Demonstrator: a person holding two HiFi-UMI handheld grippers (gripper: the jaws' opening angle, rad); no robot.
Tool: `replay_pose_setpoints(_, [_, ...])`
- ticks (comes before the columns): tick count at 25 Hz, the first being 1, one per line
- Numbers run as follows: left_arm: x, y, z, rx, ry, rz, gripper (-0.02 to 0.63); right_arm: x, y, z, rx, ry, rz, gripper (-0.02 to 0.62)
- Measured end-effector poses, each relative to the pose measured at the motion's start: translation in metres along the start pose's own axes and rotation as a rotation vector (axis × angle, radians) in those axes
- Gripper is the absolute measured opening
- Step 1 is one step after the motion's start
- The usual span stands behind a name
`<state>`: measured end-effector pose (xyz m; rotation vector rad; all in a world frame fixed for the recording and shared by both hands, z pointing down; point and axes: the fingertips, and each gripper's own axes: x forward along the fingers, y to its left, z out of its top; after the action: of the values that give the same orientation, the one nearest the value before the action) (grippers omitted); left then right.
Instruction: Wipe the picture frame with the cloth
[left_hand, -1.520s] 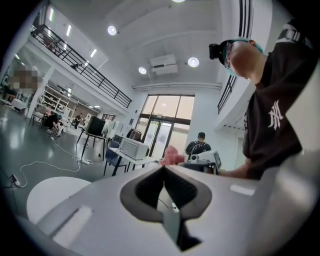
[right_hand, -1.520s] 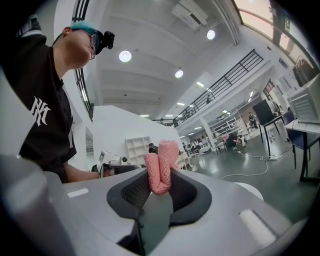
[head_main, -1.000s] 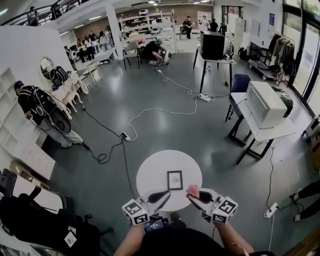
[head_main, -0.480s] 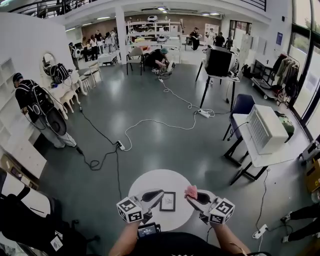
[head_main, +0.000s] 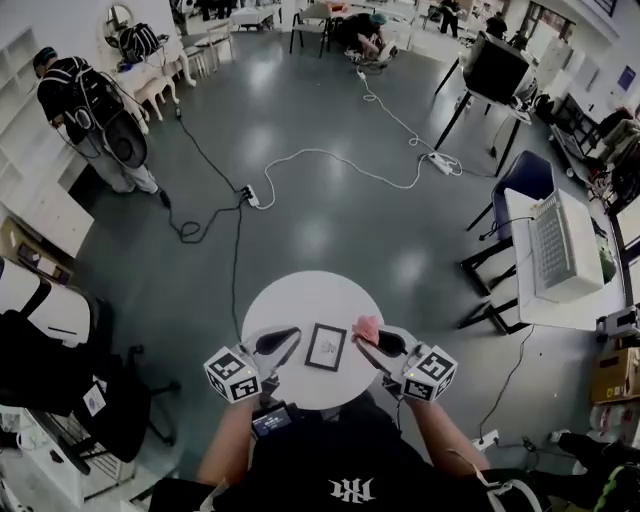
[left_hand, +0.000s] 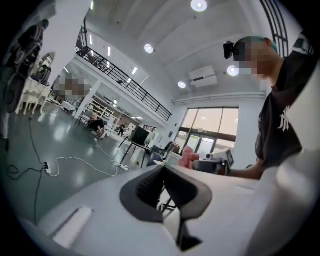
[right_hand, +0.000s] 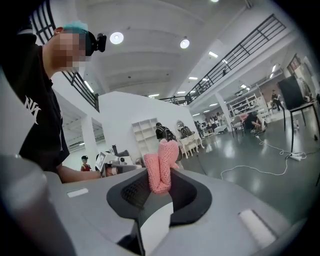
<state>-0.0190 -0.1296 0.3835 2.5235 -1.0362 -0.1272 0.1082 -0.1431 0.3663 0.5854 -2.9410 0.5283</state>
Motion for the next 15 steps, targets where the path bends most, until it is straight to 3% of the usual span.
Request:
replay_pose_setpoints(3, [0.008,0.036,-0.008,-0.004,-0.005,0.135,0.003,0.025,-0.026,-0.002,-0.01,0.044,0.106,0.089])
replay_pose_setpoints(8, [0.011,0.068,-0.052,-0.121,-0.016,0.373,0.003,0.048,-0.069,-0.046,0.034,0.216,0.277,0.089])
replay_pose_setpoints(11, [0.013,0.094,-0.091,-0.138,0.075,0.436,0.003,0.073,-0.088,-0.088,0.044,0.312,0.345,0.089])
replay_pose_setpoints(15, [0.004,0.117,-0.145,-0.195,0.165,0.449,0.003,0.111,-0.084,-0.151,0.036,0.431,0.434,0.089])
